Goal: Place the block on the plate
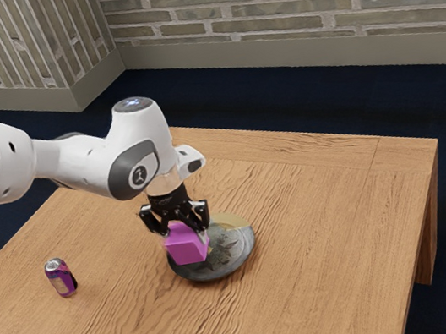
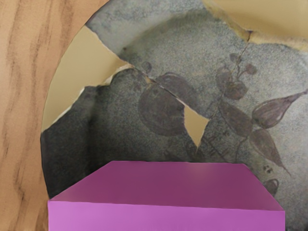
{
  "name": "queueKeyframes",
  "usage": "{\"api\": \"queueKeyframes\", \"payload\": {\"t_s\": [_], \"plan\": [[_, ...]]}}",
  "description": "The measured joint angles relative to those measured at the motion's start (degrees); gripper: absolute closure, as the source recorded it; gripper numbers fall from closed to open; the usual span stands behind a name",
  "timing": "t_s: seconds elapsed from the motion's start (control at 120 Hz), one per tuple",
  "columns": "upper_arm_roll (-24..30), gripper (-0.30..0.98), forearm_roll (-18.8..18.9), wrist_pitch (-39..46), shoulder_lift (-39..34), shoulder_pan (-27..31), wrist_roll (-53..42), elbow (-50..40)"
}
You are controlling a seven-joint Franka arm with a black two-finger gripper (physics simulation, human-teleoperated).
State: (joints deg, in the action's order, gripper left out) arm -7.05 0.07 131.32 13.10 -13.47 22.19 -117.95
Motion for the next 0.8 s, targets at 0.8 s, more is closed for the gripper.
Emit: {"api": "queueKeyframes", "payload": {"t_s": [0.8], "plan": [[8.9,0.01,-0.5,-25.4,-12.0,4.1,-12.5,18.7]]}}
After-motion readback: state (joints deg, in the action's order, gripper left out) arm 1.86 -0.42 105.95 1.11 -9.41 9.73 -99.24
